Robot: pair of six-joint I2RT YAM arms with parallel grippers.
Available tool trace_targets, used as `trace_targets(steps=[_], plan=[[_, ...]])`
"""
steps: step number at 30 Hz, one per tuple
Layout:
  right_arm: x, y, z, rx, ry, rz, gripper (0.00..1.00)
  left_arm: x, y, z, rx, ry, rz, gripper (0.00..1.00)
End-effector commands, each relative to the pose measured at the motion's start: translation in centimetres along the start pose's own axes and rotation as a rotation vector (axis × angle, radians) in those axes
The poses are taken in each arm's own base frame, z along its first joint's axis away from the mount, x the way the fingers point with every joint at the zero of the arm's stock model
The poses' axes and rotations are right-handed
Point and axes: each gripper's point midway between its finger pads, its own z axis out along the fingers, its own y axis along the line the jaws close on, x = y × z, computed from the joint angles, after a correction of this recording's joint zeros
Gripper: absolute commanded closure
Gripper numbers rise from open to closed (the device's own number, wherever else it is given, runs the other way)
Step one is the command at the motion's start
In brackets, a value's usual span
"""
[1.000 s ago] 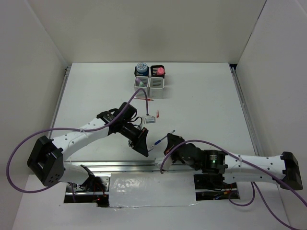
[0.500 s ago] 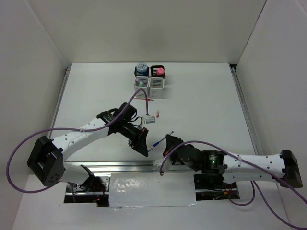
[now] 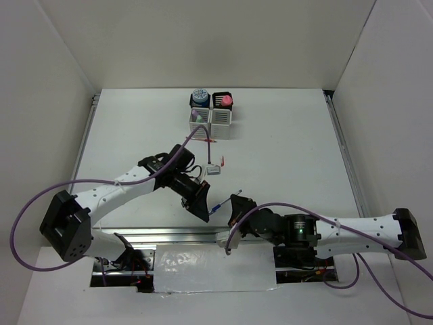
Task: Sort the stationery into containers
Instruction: Close the pen cap on the pen.
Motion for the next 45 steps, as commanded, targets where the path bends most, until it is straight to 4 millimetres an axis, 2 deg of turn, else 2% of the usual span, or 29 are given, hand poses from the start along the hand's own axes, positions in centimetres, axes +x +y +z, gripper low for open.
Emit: trace_targets(steps=[1,6,15,20,27,38,45], plan=[[-2.6,-2.5,-0.6,0.048,-0.112,-0.001,1.00,-1.9,-0.6,0.0,0.020,-0.033,0.054,1.00],[-4.1,-3.1,-0.6,0.072,-0.160,-0.021,1.00,-1.8,-0.1,0.6,0.034,-0.033,0.005,1.00],[-6.4,-3.6,-0.8,0.094,-0.240,-0.058,1.00,-3.4,-1.1,0.8,0.099,-0.089,0.018,1.00],[-7.1,-3.9,-0.9,0.099,-0.261,-0.062,1.00,-4.7,-1.3,0.4,0.071,-0.178,0.070,1.00],[-7.2,-3.8,-0.9,0.103,-0.261,-0.090,1.00,-5.4,-0.5,0.2,0.004,-0.224,0.123,1.00],[-5.2,-3.5,-1.2,0.106,-0.179,-0.108,0.83,-4.3,0.8,-0.2,-0.052,-0.240,0.181,1.00],[-4.5,-3.9,-1.4,0.125,-0.141,-0.115,0.58,-3.7,1.5,-0.2,-0.083,-0.239,0.206,1.00]])
